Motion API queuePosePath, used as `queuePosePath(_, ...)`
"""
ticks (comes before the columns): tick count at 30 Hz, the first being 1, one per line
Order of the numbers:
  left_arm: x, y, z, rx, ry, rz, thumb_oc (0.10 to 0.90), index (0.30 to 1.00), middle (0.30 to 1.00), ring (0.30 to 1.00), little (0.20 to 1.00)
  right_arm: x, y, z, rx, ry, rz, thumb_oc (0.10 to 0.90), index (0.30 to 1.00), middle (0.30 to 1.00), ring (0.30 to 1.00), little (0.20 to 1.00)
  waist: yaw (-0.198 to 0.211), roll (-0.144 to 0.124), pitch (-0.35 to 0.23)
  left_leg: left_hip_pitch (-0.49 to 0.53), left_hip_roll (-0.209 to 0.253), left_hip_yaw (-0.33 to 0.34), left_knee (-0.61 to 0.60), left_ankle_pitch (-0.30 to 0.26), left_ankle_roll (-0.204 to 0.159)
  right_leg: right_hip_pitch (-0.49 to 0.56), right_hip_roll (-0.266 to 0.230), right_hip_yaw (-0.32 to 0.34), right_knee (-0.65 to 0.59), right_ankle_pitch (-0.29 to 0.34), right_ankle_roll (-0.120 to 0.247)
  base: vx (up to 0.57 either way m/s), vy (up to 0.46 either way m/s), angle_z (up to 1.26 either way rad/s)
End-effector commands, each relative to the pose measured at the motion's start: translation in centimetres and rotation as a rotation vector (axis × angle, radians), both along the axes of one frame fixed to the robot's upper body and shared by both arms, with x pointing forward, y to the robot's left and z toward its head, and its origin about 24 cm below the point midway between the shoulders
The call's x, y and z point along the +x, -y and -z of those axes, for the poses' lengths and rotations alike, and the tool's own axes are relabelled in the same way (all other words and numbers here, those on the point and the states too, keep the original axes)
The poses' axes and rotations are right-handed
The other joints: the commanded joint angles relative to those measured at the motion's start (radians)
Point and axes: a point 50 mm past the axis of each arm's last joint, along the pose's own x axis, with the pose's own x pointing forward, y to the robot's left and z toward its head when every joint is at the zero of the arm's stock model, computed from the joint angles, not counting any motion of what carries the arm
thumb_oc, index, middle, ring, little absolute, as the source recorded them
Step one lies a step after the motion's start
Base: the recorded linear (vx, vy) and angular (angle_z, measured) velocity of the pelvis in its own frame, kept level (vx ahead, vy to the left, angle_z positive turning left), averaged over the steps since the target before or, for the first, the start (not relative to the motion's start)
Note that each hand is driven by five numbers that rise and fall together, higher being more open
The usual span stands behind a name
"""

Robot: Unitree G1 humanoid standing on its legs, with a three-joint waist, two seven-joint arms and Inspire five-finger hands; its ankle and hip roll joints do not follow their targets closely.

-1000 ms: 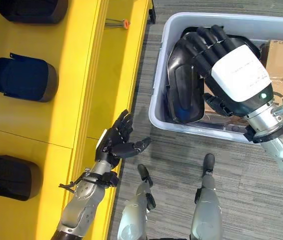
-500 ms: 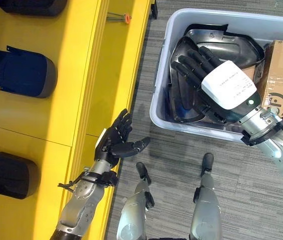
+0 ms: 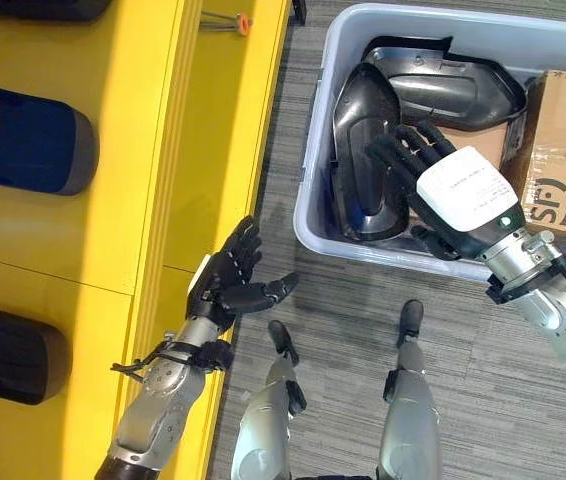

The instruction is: Move parts from the plastic box to the shelf.

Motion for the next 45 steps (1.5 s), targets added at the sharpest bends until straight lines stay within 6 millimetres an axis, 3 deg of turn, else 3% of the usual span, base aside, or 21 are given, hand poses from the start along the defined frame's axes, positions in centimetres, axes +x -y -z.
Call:
queuePosePath(1,-0.1,-1.1,-3.3,0.028,0.200,-0.019,0.900,1.000,1.000,1.000,1.000,-1.0,-1.6,-4.3,0.034,0.226,-0.120,0.900,1.000,1.000,1.000,1.000,0.009,-0.010,-0.008,-0.017,-0.051,-0.009,0.065,-0.125,0.014,-0.065,0.117,-0.006,0.206,-0.250,-0.050,-0.02,-0.001,-0.03)
queuePosePath(21,0.3,-1.4,-3.5,0.059,0.203,-0.024,0.900,1.000,1.000,1.000,1.000,-0.3,-2.1,-2.8,-0.025,0.118,-0.131,0.900,1.000,1.000,1.000,1.000,0.014,-0.014,-0.008,-0.080,-0.048,-0.007,0.071,-0.109,0.011,-0.124,0.119,-0.009,0.206,-0.235,-0.047,0.00,-0.001,0.00)
queuePosePath(45,1.2,-0.5,-3.8,0.095,0.215,-0.050,0.900,1.000,1.000,1.000,1.000,0.7,-4.6,-3.8,-0.059,0.158,-0.195,0.900,1.000,1.000,1.000,1.000,0.039,0.013,-0.008,-0.224,-0.065,-0.024,0.119,-0.119,-0.002,-0.263,0.111,0.003,0.240,-0.244,-0.035,0.00,0.003,0.00)
